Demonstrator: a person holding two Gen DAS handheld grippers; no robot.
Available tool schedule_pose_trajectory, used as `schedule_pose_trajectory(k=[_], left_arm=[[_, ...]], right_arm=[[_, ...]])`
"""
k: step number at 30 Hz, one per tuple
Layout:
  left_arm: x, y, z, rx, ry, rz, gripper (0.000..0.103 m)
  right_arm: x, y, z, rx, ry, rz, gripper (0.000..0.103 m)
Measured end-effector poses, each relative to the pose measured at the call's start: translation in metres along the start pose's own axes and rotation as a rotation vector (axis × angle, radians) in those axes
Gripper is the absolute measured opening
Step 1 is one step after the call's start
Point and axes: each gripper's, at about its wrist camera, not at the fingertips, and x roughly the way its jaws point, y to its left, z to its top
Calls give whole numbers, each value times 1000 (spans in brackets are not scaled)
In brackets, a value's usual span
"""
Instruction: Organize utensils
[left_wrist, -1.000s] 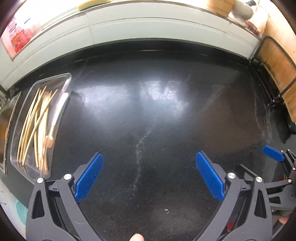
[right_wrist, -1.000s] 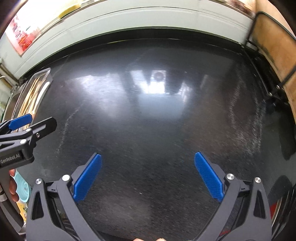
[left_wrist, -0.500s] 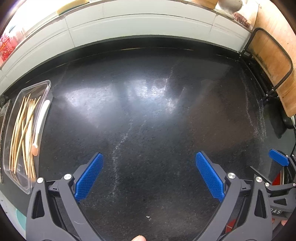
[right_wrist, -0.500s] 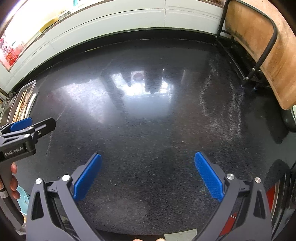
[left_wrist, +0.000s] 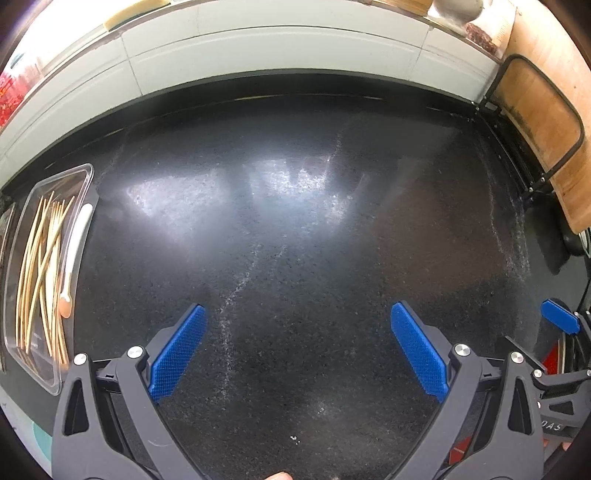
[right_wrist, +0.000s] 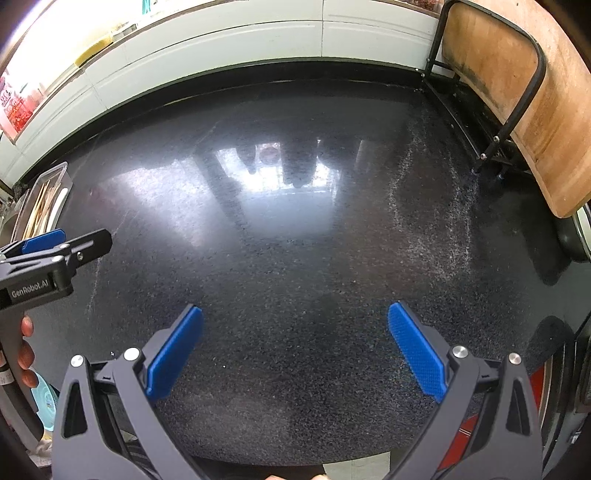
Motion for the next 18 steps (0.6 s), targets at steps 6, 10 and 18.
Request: schedule_pose_trajectory(k=[6, 10, 18], left_arm=[[1, 3, 0, 2, 6, 22, 97], [2, 5, 0, 9, 12, 29, 97], [4, 4, -1, 15, 21, 32, 97]], right_arm=[[1, 5, 0, -1, 2, 0, 97], [1, 6, 0, 2, 1, -1, 97], [2, 6, 1, 6, 1, 0, 97]])
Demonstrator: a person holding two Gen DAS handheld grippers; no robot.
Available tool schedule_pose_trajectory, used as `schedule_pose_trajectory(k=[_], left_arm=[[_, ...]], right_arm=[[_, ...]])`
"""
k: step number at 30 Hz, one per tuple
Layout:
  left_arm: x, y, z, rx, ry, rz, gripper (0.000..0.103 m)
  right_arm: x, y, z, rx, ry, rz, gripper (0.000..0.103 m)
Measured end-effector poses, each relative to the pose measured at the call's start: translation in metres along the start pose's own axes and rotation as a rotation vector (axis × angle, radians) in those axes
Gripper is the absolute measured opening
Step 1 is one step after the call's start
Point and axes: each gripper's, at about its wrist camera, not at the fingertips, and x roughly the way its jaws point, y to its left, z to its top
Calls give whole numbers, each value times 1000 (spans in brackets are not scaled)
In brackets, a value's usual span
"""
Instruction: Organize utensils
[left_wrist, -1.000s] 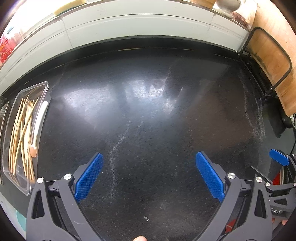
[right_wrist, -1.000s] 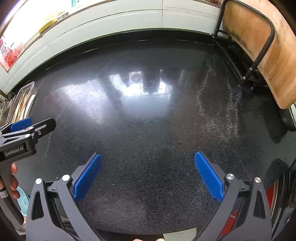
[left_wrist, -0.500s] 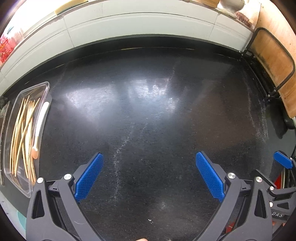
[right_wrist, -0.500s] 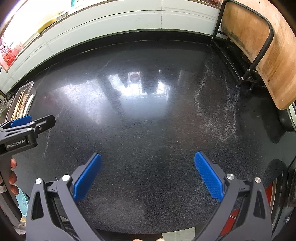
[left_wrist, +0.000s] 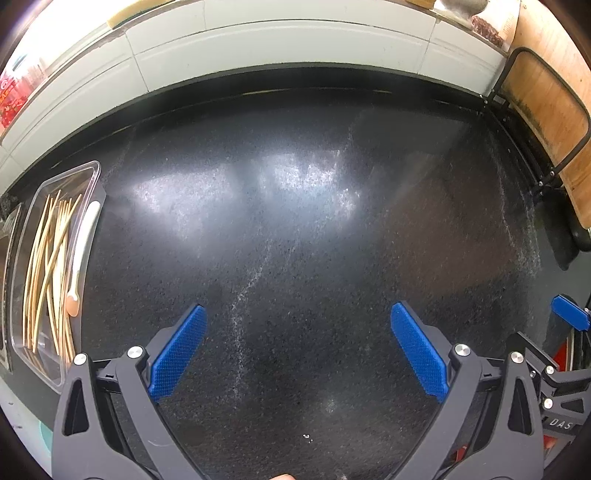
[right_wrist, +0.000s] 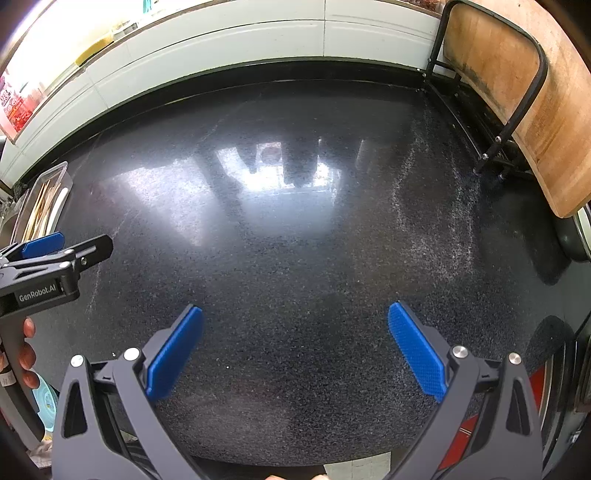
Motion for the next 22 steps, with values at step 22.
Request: schedule_pose_trajectory(k=[22], left_arm=[[-9, 4, -8, 7, -51, 40, 97]], right_arm=[[3, 0, -1, -6, 2, 4, 97]])
